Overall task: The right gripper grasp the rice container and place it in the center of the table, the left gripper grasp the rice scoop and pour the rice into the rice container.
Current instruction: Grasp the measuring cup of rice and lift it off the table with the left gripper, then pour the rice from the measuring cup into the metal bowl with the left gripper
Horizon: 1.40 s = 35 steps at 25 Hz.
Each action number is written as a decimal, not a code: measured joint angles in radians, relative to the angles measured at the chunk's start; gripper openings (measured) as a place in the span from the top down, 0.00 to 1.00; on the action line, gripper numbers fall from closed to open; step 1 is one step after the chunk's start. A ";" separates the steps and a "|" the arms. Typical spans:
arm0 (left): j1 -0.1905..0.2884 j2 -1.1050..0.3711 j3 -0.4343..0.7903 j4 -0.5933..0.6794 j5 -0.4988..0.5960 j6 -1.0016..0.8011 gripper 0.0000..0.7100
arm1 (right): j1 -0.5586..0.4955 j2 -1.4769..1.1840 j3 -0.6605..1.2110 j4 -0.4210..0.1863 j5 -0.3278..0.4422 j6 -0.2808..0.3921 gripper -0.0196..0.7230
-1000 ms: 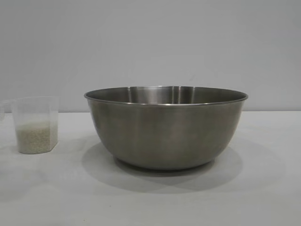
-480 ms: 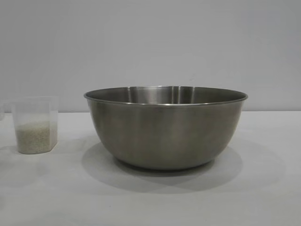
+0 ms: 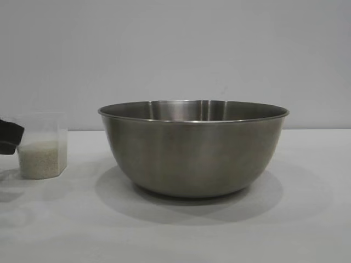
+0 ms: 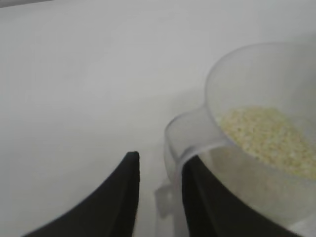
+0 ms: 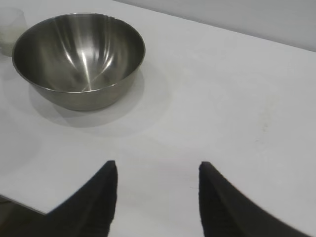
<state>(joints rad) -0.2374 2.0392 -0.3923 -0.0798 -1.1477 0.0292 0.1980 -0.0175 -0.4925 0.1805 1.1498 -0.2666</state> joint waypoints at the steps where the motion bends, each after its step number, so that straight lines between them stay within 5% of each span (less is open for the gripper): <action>1: 0.000 0.008 -0.013 0.002 -0.001 0.000 0.75 | 0.000 0.000 0.000 0.000 0.000 0.000 0.49; 3: 0.000 0.023 -0.037 0.004 -0.001 0.000 0.75 | 0.000 0.000 0.000 0.000 0.000 0.000 0.49; 7: 0.000 0.024 -0.083 0.022 -0.001 0.009 1.00 | 0.000 0.000 0.000 0.000 0.000 0.001 0.49; 18: 0.000 -0.039 -0.271 0.240 0.022 0.249 1.00 | 0.000 0.000 0.000 0.000 0.000 0.001 0.49; 24: -0.008 -0.184 -0.391 0.508 0.037 0.506 1.00 | 0.000 0.000 0.000 0.000 0.000 0.001 0.49; 35: -0.193 -0.252 -0.507 0.736 0.389 1.188 1.00 | 0.000 0.000 0.000 0.000 0.000 0.001 0.49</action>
<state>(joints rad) -0.4299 1.7870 -0.8995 0.6559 -0.7587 1.2169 0.1980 -0.0175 -0.4925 0.1805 1.1498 -0.2651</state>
